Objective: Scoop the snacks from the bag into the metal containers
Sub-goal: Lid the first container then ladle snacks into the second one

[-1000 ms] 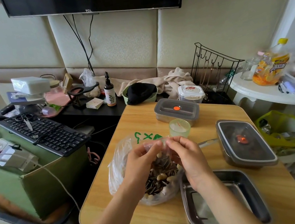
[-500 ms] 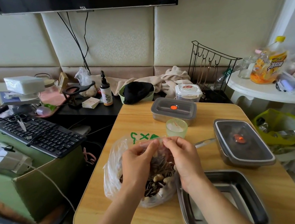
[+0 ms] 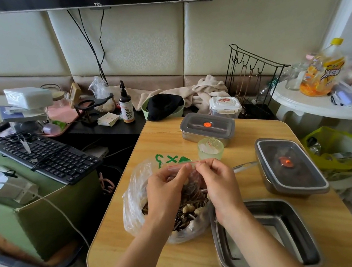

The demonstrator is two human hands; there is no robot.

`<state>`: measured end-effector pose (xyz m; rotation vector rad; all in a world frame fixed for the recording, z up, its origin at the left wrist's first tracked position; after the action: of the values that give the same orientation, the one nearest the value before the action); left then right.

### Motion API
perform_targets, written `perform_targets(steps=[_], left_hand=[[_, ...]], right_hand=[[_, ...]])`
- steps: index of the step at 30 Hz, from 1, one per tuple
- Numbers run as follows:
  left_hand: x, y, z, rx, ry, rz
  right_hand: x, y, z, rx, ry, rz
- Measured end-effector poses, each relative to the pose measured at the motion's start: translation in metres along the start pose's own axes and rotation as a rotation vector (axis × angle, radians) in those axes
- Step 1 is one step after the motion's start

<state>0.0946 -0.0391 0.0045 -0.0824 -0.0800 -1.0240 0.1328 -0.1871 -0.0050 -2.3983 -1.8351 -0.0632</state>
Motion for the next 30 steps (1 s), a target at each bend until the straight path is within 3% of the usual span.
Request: perform_targets(steps=[22,30], left_hand=[[0.0074,-0.0052,0.007,0.026,-0.048,-0.074],[0.0049,-0.0025,0.0051,0.036,-0.035,-0.053]], right_hand=[[0.0021,-0.0012,-0.005,-0.001,0.009,-0.067],[0.0064,-0.001,-0.0102,-0.09,-0.024,-0.119]])
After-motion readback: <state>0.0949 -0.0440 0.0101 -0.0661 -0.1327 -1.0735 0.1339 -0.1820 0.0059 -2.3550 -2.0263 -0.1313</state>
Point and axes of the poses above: each hand's wrist, its own y-axis towards the middle knuckle, its own x-axis out of the palm, z = x × y, the point moved 9 cm from there along y, towards the middle knuckle, and after that the axes turned 11 degrees about z, right-handed, at the moved point
